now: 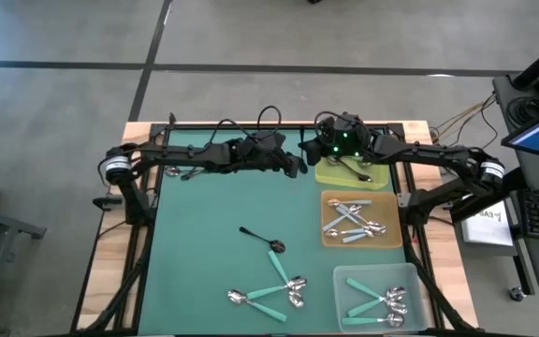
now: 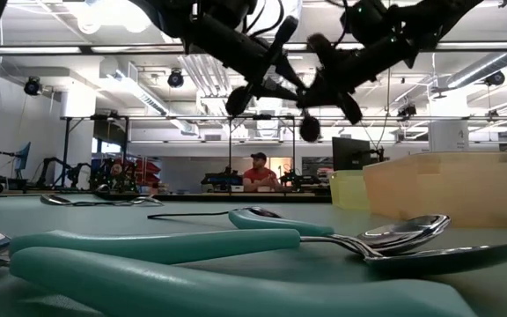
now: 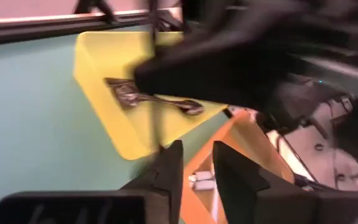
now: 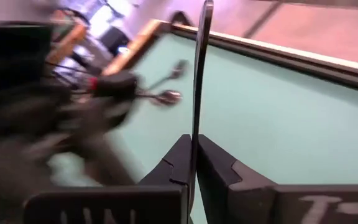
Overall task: Sort silverware by color (type)
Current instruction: Put the black spoon into the yellow bin
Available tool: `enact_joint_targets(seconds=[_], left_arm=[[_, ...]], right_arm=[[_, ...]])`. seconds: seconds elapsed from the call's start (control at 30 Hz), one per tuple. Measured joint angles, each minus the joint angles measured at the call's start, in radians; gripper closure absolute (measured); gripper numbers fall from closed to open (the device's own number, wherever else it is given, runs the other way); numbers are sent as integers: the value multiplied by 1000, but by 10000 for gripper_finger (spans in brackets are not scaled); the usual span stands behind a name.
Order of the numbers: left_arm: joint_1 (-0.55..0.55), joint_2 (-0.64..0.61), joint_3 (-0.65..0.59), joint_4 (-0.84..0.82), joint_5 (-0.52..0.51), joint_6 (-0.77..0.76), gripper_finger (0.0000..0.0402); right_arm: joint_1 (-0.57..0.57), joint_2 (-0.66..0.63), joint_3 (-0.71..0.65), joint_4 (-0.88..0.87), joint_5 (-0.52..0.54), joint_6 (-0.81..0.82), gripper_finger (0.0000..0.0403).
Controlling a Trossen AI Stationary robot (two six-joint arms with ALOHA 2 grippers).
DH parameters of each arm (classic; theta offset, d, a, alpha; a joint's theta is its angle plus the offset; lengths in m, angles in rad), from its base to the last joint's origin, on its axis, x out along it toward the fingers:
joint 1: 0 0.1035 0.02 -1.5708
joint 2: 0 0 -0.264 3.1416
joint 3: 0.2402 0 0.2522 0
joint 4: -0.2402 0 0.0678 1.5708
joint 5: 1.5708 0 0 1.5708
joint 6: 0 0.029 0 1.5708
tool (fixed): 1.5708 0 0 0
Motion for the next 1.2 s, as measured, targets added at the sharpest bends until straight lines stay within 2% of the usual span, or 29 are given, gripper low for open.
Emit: enact_joint_targets(seconds=[0.17, 0.33, 0.4, 0.47, 0.53, 0.73, 0.93, 1.03, 1.2], left_arm=[[0, -1, 25, -7, 77, 33, 296], [0, -2, 28, -21, 99, 56, 288], [4, -2, 28, -69, 86, 63, 288], [7, -2, 26, -155, 37, 83, 288], [16, -2, 24, -272, -21, 86, 288], [49, -2, 23, -664, -144, 86, 287], [96, -2, 12, -1022, -222, 162, 287], [133, -1, -12, -1115, -225, 214, 287], [216, 0, -55, -1115, -225, 281, 287]], right_arm=[[-88, -8, 38, -246, 1, -145, 394], [-150, -7, 128, -593, 40, -384, 394], [-155, -3, 167, -727, 101, -466, 394], [-155, 6, 190, -845, 177, -526, 394], [-155, 13, 198, -922, 209, -562, 394], [-154, 19, 163, -921, 209, -577, 385], [-155, 19, 145, -885, 210, -627, 348], [-155, 19, 145, -853, 210, -638, 326], [-155, 19, 145, -810, 210, -625, 299]])
